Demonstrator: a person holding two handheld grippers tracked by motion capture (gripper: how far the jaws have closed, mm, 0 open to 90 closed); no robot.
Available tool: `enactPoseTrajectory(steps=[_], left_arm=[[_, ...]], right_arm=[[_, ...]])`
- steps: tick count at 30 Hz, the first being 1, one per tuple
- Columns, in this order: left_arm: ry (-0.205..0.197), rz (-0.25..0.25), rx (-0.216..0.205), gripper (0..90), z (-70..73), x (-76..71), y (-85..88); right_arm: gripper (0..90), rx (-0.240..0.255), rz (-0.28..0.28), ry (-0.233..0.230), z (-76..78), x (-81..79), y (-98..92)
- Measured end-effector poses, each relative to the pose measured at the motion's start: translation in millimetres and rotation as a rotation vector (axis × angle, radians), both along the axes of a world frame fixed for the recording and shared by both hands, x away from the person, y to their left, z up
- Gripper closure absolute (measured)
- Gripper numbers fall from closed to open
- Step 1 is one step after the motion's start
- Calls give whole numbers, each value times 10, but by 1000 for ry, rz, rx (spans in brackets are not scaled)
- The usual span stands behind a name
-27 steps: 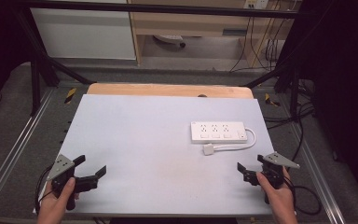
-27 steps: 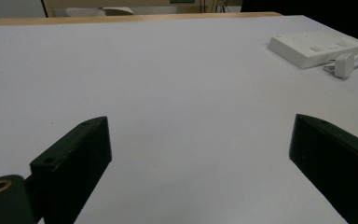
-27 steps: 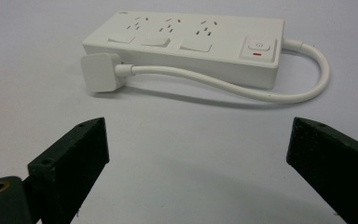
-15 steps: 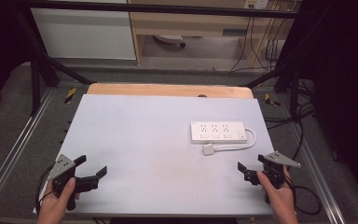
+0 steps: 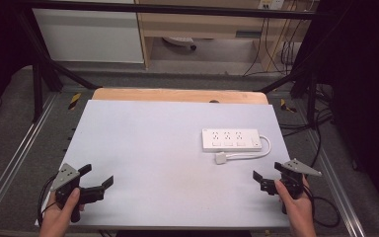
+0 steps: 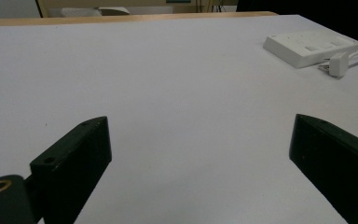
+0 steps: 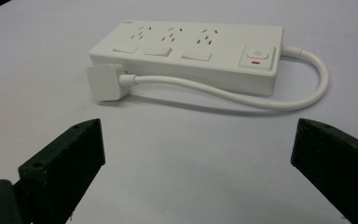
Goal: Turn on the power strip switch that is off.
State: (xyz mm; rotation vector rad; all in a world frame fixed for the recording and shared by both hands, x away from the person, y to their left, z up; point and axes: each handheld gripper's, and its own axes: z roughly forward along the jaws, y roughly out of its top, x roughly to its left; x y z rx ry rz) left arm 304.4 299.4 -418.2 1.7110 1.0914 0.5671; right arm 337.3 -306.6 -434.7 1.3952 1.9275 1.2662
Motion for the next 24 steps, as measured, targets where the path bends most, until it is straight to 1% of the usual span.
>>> enactPoseTrajectory(steps=[12, 18, 20, 24], left_arm=[[1, -2, 0, 54, -4, 3, -3], [1, -3, 1, 54, -6, 5, -3], [2, -3, 1, 54, -6, 4, -4], [2, -1, 3, 54, -9, 4, -4]], right_arm=[[46, 10, -18, -30, 31, -5, -53], [48, 11, -24, -56, 46, 2, -71], [49, 21, -24, -62, 51, 4, -66], [60, 22, -27, -89, 68, 17, -65]])
